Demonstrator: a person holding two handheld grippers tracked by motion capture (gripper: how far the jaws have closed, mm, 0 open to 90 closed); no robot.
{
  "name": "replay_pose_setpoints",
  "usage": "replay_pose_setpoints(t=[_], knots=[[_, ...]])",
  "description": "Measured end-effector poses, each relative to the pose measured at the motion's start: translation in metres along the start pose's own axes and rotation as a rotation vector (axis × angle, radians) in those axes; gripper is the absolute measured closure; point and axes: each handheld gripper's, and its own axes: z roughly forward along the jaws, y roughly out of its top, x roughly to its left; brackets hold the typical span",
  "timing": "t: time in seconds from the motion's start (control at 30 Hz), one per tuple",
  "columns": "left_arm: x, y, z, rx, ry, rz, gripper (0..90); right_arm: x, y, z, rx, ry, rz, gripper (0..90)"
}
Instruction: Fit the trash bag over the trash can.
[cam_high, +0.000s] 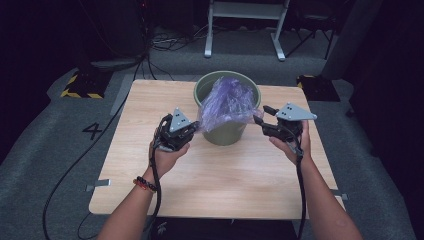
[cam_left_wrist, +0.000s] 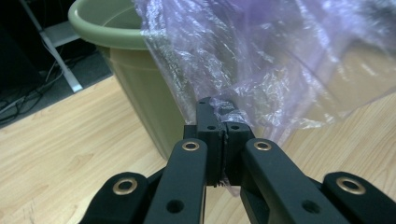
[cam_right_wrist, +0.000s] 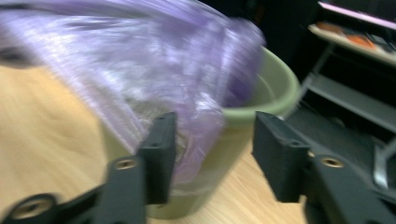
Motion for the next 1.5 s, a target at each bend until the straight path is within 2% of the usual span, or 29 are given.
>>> replay_pose_setpoints(t=[0.1, 0.2, 0.3, 0.37, 0.43, 0.5, 0.6, 0.63, 0.67, 0.77, 0.87, 0.97, 1.03, 1.07, 1.13, 1.2, 1.23, 1.27, 1.33, 1.4, 1.5], knots=[[-0.003, 0.004, 0.001, 0.005, 0.003, 0.021, 89.0, 0.014, 0.010, -0.005, -0.023, 0.000, -0.100, 33.4], [-0.003, 0.008, 0.001, 0.006, 0.003, 0.037, 89.0, 0.026, 0.022, -0.009, -0.044, 0.005, -0.163, 32.3], [-0.003, 0.010, -0.001, 0.009, 0.012, 0.051, 89.1, 0.035, 0.032, -0.006, -0.014, -0.018, -0.232, 36.0], [-0.002, 0.011, -0.003, 0.020, 0.014, 0.073, 89.1, 0.036, 0.036, -0.002, 0.024, -0.022, -0.268, 46.3], [-0.002, 0.012, -0.005, 0.031, 0.016, 0.090, 89.0, 0.033, 0.037, 0.001, 0.040, -0.031, -0.252, 49.1], [-0.002, 0.011, -0.006, 0.038, 0.017, 0.105, 88.9, 0.029, 0.038, 0.000, 0.034, -0.035, -0.232, 50.5], [-0.003, 0.010, -0.007, 0.045, 0.021, 0.120, 88.1, 0.024, 0.040, -0.003, 0.029, -0.089, -0.219, 43.0], [-0.004, 0.010, -0.007, 0.044, 0.019, 0.117, 87.0, 0.023, 0.040, -0.003, 0.025, -0.091, -0.215, 40.7], [-0.004, 0.010, -0.007, 0.044, 0.018, 0.116, 85.7, 0.022, 0.041, -0.004, 0.024, -0.080, -0.212, 39.7], [-0.007, 0.010, -0.005, 0.038, 0.019, 0.121, 83.6, 0.027, 0.043, -0.003, 0.017, -0.033, -0.246, 38.1], [-0.007, 0.011, -0.004, 0.022, 0.019, 0.118, 80.5, 0.031, 0.047, 0.002, 0.047, -0.028, -0.272, 40.6], [-0.006, 0.010, -0.005, 0.011, 0.007, 0.102, 75.2, 0.024, 0.043, 0.012, 0.119, -0.006, -0.255, 48.8], [-0.004, 0.010, -0.006, 0.004, 0.013, 0.094, 69.7, 0.016, 0.038, 0.017, 0.148, 0.030, -0.220, 61.9], [-0.003, 0.009, -0.006, -0.009, 0.005, 0.076, 64.3, 0.013, 0.035, 0.019, 0.156, 0.040, -0.209, 64.5], [-0.002, 0.007, -0.008, -0.031, 0.003, 0.038, 52.4, 0.010, 0.031, 0.019, 0.144, 0.052, -0.194, 79.7], [-0.002, 0.004, -0.008, -0.049, -0.018, -0.012, 39.0, 0.008, 0.029, 0.016, 0.118, 0.078, -0.170, 88.3], [-0.002, 0.002, -0.007, -0.047, -0.040, -0.030, 31.8, 0.008, 0.029, 0.014, 0.098, 0.091, -0.158, 90.0], [-0.003, 0.000, -0.006, -0.050, -0.067, -0.047, 28.9, 0.008, 0.029, 0.013, 0.087, 0.101, -0.150, 90.0], [-0.006, -0.002, -0.004, -0.042, -0.093, -0.053, 26.6, 0.008, 0.029, 0.012, 0.070, 0.120, -0.133, 90.0], [-0.010, -0.002, 0.000, -0.028, -0.107, -0.049, 26.1, 0.011, 0.030, 0.011, 0.056, 0.134, -0.128, 90.0], [-0.015, 0.000, 0.006, 0.003, -0.087, -0.033, 33.2, 0.015, 0.033, 0.009, 0.032, 0.153, -0.127, 90.0]])
